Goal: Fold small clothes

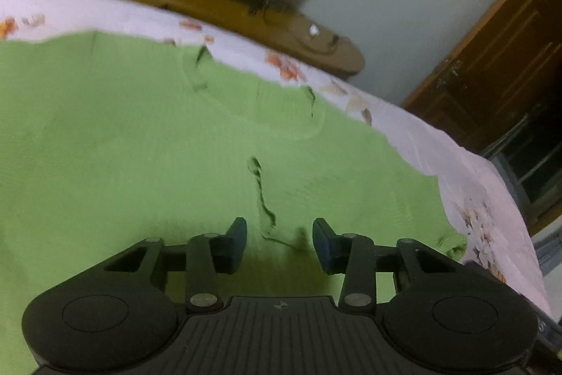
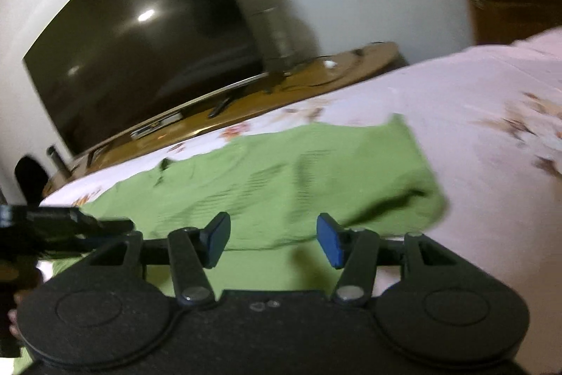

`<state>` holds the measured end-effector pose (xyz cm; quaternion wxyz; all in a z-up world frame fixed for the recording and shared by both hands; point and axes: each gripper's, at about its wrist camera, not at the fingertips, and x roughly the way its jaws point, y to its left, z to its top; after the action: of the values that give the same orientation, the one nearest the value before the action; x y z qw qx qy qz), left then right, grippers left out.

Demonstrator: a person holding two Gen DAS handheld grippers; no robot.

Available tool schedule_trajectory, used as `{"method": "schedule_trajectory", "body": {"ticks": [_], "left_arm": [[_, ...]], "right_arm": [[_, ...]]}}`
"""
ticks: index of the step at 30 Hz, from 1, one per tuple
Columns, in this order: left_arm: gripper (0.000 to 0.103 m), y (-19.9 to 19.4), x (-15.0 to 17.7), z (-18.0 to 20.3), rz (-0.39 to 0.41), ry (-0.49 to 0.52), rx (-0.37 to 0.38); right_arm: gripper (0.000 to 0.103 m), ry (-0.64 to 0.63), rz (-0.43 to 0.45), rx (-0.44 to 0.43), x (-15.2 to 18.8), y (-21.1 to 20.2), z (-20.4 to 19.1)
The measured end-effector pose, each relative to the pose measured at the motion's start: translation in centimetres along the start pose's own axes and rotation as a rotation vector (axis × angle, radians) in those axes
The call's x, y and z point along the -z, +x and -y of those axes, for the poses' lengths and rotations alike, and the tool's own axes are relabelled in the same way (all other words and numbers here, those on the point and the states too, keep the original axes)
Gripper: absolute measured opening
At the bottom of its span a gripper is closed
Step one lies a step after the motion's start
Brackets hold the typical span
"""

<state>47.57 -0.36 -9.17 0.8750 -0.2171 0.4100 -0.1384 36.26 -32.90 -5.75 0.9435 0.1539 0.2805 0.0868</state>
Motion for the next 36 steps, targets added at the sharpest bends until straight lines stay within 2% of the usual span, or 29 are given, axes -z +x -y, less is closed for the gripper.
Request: {"method": "schedule_trajectory", "body": {"ticks": [5,10,11,12,15,18,20,26,30,32,34,36], "left_arm": [[0.041,2.2,0.5,-0.1,-0.036,-0.089,0.037],[0.040,2.9,0.9,-0.4,0.006,-0.192,0.071],[0.027,2.8,1.0,-0.8,0.010,-0.205,0.078],[0.005,3.2,0.9,-1.0,0.004,-0.206,0.072],[0.004,2.8,0.6,-1.7,0.038,-0.212,0.095],[0.004,0.0,-0.4,-1.6,0.120,-0.174,0.109],[0.004,-1.8,-1.3,-2.0,0.160,-0.145,0.088],[0.004,-4.0,-2.7,-5.8,0.155,-0.133,0.040],[0.004,-4.0,-2.8,-7.7,0.158,-0.144,0.022],[0.004,-4.0,-3.2,-8.5,0.167,-0.156,0.018],[0.004,-4.0,-3.7,-9.1,0.178,-0.154,0.007],[0.004,-4.1,-4.2,-9.6,0.183,-0.144,-0.009]], "right_arm": [[0.054,0.040,0.021,0.022,0.7,-1.5,3.1],[0.054,0.064,0.028,0.035,0.7,-1.9,4.5],[0.054,0.061,0.025,0.038,0.6,-1.9,4.6],[0.054,0.060,0.022,0.043,0.6,-2.0,4.8],[0.054,0.071,0.003,0.073,0.5,-1.6,5.6],[0.053,0.095,-0.003,0.084,0.3,-1.5,6.4],[0.053,0.086,-0.015,0.087,0.2,-1.2,6.4],[0.051,0.048,-0.073,0.085,0.1,1.5,5.7],[0.031,0.011,-0.113,0.117,0.1,3.5,5.1],[0.030,-0.006,-0.131,0.139,0.1,4.0,5.1],[0.020,-0.015,-0.125,0.134,0.1,4.0,5.2],[0.015,-0.033,-0.129,0.125,0.2,3.9,5.1]]}}
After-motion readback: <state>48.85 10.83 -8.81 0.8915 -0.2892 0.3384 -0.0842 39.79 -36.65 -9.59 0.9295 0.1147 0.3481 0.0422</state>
